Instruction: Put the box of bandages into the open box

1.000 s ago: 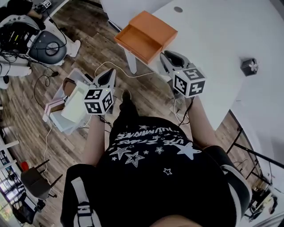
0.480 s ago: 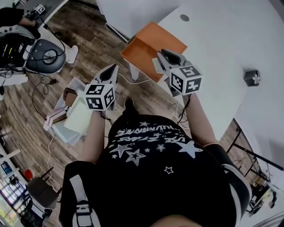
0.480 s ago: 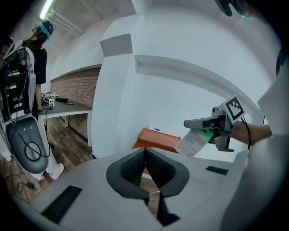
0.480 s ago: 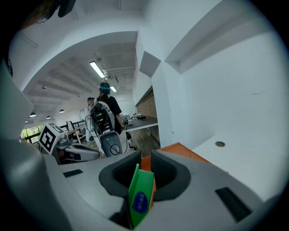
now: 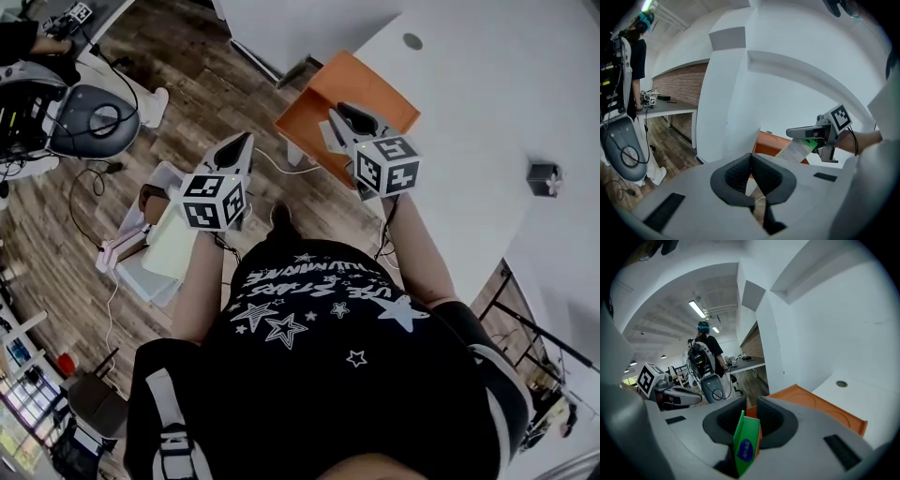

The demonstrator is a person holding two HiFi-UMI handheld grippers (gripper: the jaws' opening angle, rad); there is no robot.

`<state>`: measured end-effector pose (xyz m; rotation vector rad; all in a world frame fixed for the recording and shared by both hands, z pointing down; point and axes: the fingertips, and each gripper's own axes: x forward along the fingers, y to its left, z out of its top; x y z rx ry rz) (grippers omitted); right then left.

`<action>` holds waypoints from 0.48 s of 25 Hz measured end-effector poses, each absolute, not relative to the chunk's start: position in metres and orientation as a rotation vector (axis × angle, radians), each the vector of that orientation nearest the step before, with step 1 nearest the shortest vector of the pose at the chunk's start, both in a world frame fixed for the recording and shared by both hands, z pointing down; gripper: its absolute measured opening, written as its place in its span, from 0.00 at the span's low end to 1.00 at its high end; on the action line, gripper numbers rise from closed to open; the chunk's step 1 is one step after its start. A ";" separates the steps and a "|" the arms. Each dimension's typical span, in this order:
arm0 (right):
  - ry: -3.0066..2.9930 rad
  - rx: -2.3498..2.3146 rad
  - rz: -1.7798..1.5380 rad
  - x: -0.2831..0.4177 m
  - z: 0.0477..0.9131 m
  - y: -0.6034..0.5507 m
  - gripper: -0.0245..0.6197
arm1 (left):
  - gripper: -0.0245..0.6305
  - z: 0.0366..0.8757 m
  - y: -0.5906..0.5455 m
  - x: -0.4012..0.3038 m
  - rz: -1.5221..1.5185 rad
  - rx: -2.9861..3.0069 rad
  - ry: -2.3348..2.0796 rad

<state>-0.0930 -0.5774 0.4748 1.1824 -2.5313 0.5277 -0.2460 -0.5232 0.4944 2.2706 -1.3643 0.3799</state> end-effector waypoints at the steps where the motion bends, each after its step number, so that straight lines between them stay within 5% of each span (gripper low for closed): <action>1: -2.541 1.177 0.538 -0.094 0.478 -0.580 0.18 | 0.07 0.497 -0.526 -0.246 0.385 2.269 -1.361; 12: -2.505 1.126 0.597 -0.100 0.522 -0.607 0.18 | 0.07 0.520 -0.563 -0.239 0.435 2.263 -1.303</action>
